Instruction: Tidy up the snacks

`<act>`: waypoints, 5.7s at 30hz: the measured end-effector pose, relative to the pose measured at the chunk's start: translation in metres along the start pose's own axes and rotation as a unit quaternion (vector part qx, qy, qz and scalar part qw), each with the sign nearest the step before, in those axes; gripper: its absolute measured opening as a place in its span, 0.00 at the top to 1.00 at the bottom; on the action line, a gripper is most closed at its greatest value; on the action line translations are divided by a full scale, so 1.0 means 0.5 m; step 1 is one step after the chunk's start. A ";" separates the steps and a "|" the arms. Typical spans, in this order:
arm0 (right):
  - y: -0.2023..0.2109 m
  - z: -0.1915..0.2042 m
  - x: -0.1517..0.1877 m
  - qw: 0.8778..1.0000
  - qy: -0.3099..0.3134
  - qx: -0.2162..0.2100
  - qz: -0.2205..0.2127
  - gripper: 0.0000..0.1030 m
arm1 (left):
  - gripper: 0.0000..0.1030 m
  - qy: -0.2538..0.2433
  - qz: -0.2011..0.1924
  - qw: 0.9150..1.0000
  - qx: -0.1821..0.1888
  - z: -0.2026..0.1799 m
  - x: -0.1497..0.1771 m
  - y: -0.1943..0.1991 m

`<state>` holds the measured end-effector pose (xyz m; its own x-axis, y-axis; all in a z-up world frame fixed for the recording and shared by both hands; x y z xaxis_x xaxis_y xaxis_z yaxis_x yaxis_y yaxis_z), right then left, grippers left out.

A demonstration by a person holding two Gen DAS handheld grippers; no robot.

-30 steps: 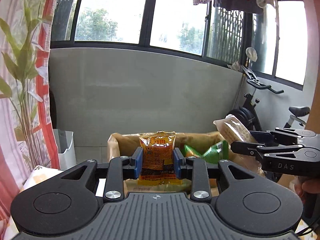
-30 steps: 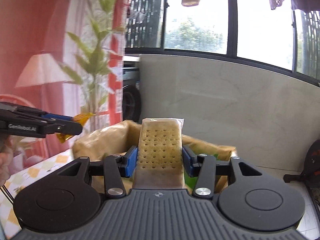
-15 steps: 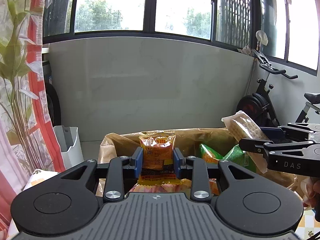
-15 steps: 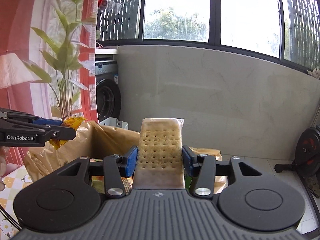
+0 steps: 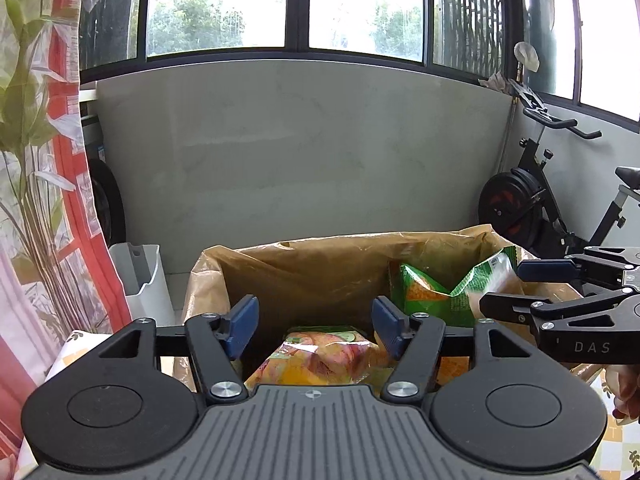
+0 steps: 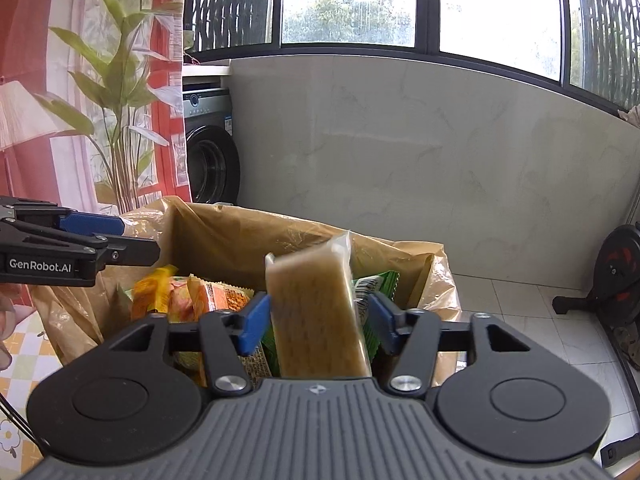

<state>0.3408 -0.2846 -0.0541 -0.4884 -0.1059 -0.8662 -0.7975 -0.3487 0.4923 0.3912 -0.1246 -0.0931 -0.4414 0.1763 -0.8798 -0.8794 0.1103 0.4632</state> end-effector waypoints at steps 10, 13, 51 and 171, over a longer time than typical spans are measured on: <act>0.050 0.019 -0.004 1.000 -0.016 -0.002 -0.019 0.31 | 0.24 0.006 -0.012 1.000 -0.001 0.018 -0.008 0.059; 0.066 0.026 -0.001 1.000 -0.015 0.002 -0.022 0.29 | 0.24 0.006 -0.013 1.000 -0.001 0.026 -0.005 0.083; 0.151 0.172 0.189 0.998 -0.051 -0.023 -0.024 0.26 | 0.21 0.064 0.064 0.995 -0.033 0.155 0.292 0.226; 0.136 0.298 0.531 0.991 -0.013 -0.059 0.119 0.44 | 0.26 0.077 0.180 0.981 0.015 0.079 0.577 0.245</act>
<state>0.1041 -0.1975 -0.2378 -0.6672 -0.1748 -0.7241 -0.6133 -0.4227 0.6672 0.1631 -0.0214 -0.2862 -0.7456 0.0596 -0.6637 -0.6573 0.0979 0.7472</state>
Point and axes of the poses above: each gripper's, at about its wrist camera, not at the fingertips, and y roughly against the way its jaws point, z to its left, x to its underside, the point moved 10 cm from there along -y, roughly the way its jaws point, and after that the axes turned 12 degrees about -x, right-handed, at the moved point
